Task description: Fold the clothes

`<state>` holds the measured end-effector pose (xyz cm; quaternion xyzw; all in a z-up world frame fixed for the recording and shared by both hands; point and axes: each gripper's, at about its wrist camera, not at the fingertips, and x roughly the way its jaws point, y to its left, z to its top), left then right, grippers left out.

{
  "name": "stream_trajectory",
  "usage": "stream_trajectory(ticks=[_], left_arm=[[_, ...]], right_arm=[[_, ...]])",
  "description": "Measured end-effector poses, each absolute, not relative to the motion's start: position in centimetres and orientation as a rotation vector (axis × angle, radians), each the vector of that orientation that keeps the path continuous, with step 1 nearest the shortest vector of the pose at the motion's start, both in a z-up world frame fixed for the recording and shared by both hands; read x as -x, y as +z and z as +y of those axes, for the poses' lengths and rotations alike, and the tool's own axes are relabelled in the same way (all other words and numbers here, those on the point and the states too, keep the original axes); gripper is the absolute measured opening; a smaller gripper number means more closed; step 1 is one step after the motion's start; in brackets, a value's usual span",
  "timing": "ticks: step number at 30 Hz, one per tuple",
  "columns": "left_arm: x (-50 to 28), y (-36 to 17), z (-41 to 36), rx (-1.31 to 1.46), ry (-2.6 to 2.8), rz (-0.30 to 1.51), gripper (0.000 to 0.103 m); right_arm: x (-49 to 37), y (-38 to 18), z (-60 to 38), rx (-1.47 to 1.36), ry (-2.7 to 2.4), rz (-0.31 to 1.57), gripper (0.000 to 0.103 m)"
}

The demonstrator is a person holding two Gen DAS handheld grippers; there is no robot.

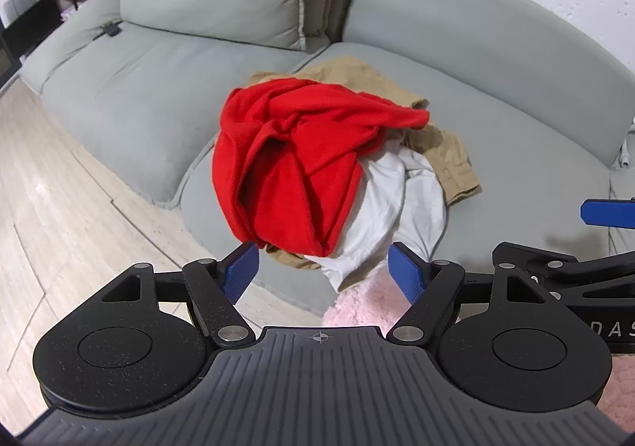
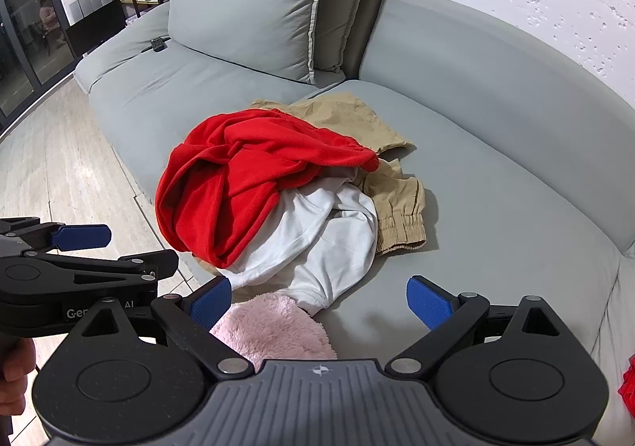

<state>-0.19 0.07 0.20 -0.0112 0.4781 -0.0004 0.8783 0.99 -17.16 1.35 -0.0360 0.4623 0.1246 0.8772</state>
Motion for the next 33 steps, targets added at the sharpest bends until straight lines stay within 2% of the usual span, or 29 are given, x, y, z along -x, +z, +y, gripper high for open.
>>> stream_trajectory(ticks=[33], left_arm=[[0.4,-0.2,0.3,0.03,-0.005,1.007,0.077]], right_arm=[[-0.9,1.0,-17.1,0.056,0.258,0.973,0.096]])
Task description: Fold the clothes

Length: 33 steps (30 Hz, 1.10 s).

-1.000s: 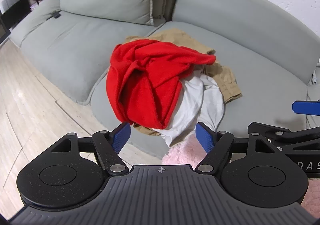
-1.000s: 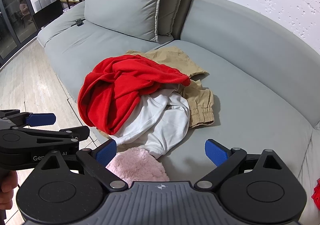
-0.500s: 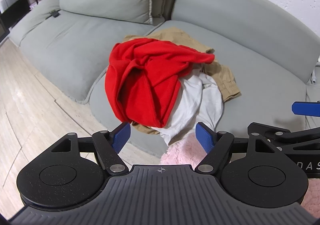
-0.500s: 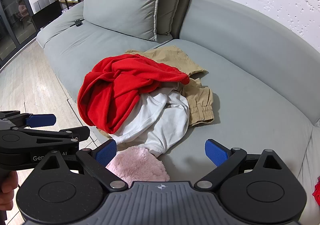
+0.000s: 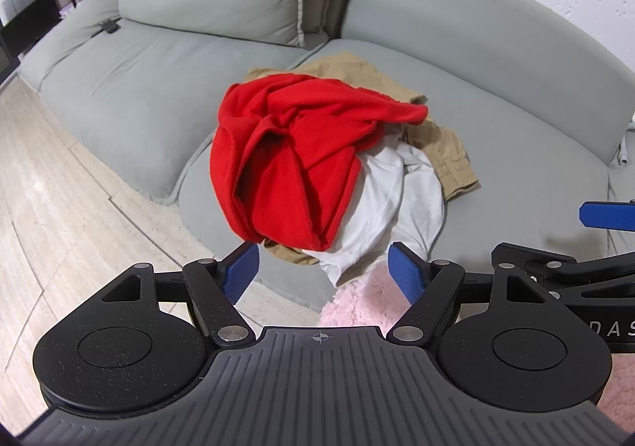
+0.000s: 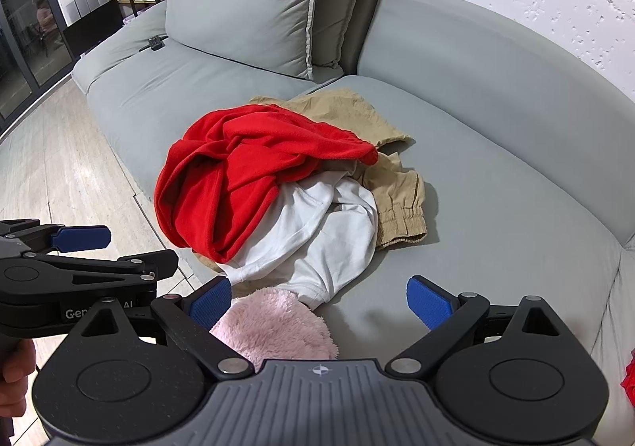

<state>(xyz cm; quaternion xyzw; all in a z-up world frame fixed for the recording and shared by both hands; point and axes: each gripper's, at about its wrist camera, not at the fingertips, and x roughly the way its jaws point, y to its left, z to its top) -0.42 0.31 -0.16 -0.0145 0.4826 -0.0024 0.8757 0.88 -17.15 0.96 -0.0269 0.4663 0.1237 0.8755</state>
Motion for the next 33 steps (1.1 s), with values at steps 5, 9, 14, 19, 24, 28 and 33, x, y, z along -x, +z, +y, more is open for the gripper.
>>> stream_trajectory(ticks=[5,9,14,19,24,28,33], left_arm=[[0.3,-0.4,0.5,0.034,-0.003,1.013,0.077],[0.2,-0.6,0.6,0.034,-0.003,1.014,0.077],[0.0,-1.2,1.0,0.042,-0.003,1.026,0.078],[-0.7,-2.7,2.1,0.064,0.002,1.058,0.08],[-1.3,-4.5,4.3,0.097,0.041,1.07,0.078],[-2.3,-5.9,6.6,0.154,0.043,1.098,0.074],[-4.0,-6.4,8.6,0.195,0.077,1.056,0.074]], right_arm=[[-1.0,0.8,-17.1,0.059,0.259,0.978,0.096],[-1.1,0.6,-16.9,0.061,0.259,0.983,0.096],[-1.5,0.2,-16.4,0.063,0.255,0.999,0.096],[-2.1,-0.7,-16.0,0.058,0.258,1.017,0.096],[-4.0,-2.3,-15.8,0.003,0.269,1.03,0.096],[-5.6,-3.5,-15.6,-0.041,0.278,1.039,0.096],[-7.9,-4.7,-15.1,-0.092,0.29,1.032,0.095]])
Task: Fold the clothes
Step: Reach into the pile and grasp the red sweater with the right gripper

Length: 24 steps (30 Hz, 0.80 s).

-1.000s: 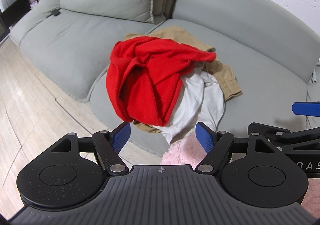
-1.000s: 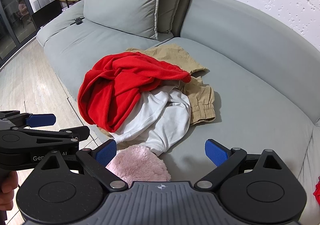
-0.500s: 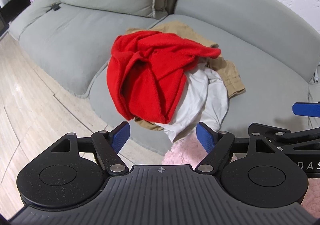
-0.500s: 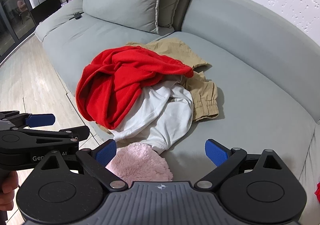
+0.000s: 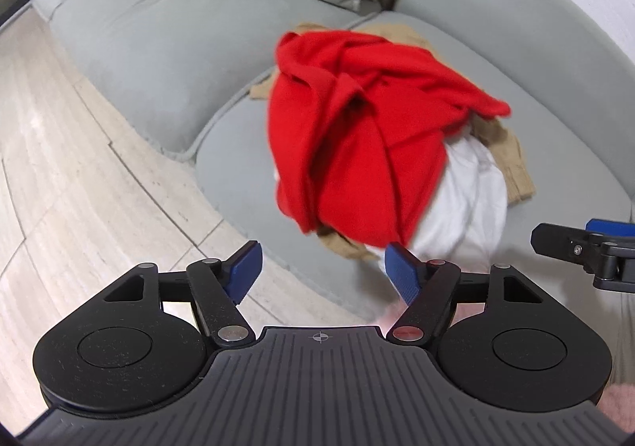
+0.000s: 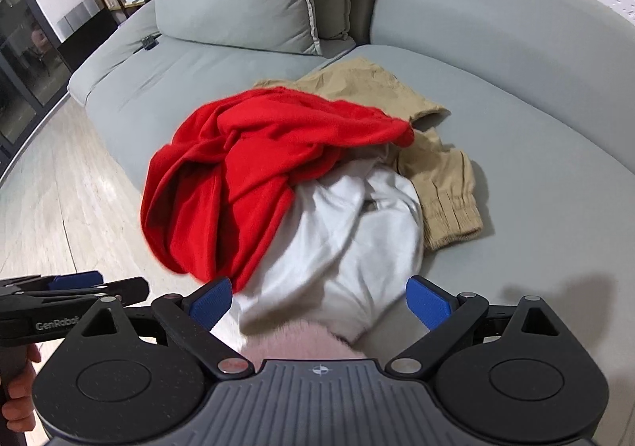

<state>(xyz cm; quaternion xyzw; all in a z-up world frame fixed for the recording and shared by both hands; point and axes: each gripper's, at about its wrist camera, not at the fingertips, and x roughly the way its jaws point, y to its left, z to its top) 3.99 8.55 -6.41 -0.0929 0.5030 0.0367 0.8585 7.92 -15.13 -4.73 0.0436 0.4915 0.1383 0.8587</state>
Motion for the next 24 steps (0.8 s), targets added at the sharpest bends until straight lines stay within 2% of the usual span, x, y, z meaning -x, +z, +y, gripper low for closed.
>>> stream_trajectory(ticks=[5,9,16,19,20,21,23,24], left_arm=[[-6.4,-6.2,9.8,0.199,0.084,0.957,0.075],[-9.7,-6.8,10.2,0.217,0.093,0.958,0.076],[-15.1,-9.4,8.6,0.093,0.083,0.981,0.079],[-17.3,-11.1,8.0,0.033,0.093,1.016,0.077],[-17.7,-11.5,7.8,0.024,0.085,1.025,0.072],[-17.9,-11.7,7.7,0.023,0.082,1.03,0.054],[-18.0,-11.8,7.8,0.05,0.073,1.043,0.023],[-17.9,-11.8,8.0,0.072,0.071,1.046,0.02]], right_arm=[[-11.6,-4.9,-14.6,-0.133,0.255,0.898,0.092],[-15.4,-6.8,-16.4,-0.359,0.215,0.946,0.076],[-20.6,-12.0,-18.9,-0.763,0.094,1.049,0.076],[-22.0,-13.0,-18.0,-0.785,0.102,1.056,0.075],[-22.4,-13.2,-17.7,-0.789,0.109,1.057,0.063],[-22.8,-13.3,-17.2,-0.779,0.12,1.057,0.037],[-21.5,-11.8,-17.2,-0.722,0.143,1.021,0.008],[-20.4,-10.8,-17.7,-0.709,0.147,0.994,0.005]])
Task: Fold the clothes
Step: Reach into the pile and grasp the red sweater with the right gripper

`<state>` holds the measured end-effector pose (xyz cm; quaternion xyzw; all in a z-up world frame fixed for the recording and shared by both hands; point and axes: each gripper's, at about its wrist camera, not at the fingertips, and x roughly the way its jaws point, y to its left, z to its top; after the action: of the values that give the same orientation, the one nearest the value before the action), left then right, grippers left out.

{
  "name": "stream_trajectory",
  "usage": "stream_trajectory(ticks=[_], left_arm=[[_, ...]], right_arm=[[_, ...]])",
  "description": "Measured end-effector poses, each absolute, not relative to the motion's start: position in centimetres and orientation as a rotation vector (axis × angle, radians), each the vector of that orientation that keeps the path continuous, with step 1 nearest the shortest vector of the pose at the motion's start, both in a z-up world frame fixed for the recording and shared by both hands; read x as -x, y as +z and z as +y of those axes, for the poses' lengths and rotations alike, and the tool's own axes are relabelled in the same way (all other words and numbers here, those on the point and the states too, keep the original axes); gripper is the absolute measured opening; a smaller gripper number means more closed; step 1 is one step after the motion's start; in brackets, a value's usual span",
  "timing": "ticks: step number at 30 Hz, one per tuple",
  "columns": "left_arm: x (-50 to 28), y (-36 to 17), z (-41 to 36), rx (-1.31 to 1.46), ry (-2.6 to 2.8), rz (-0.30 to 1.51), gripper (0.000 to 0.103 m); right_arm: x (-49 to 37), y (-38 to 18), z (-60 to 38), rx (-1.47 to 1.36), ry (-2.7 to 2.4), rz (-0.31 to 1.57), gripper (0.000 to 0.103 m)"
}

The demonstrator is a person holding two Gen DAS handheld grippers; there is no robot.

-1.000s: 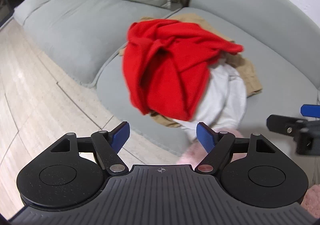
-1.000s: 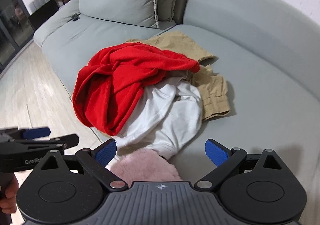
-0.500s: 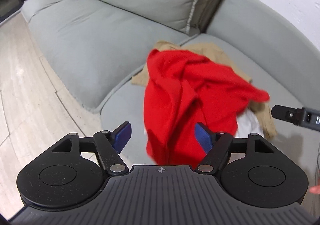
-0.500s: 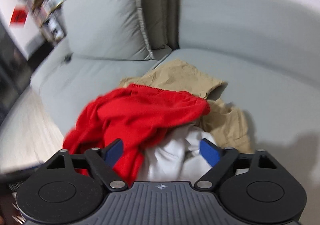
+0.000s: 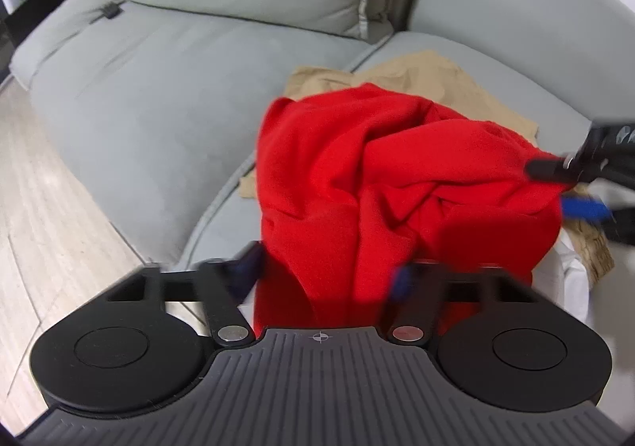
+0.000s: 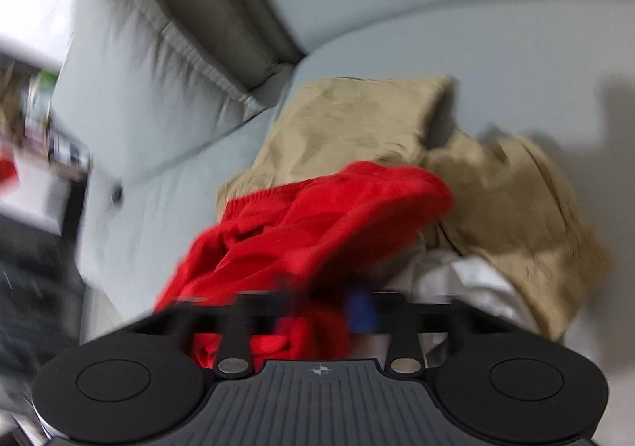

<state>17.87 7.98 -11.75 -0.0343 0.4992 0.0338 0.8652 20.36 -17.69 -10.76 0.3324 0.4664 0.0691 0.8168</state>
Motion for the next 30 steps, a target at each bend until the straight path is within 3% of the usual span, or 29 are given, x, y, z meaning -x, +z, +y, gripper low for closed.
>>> stream_trajectory(ticks=[11,21,25,30], left_arm=[[-10.7,-1.8,5.1,0.07,-0.052,0.802,0.019],[-1.3,3.8,-7.2,0.011,-0.49,0.746,0.019],[2.9,3.3,-14.2,-0.034,-0.737,0.799,0.018],[6.0,-0.8,-21.4,-0.191,-0.884,0.912,0.018]], right_arm=[[-7.7,0.2,-22.9,-0.563,0.187,0.697,0.003],[3.9,10.0,-27.7,-0.43,0.214,0.431,0.003],[8.2,6.6,-33.4,-0.353,0.081,0.398,0.003],[13.0,2.7,-37.2,-0.342,-0.088,0.491,0.003]])
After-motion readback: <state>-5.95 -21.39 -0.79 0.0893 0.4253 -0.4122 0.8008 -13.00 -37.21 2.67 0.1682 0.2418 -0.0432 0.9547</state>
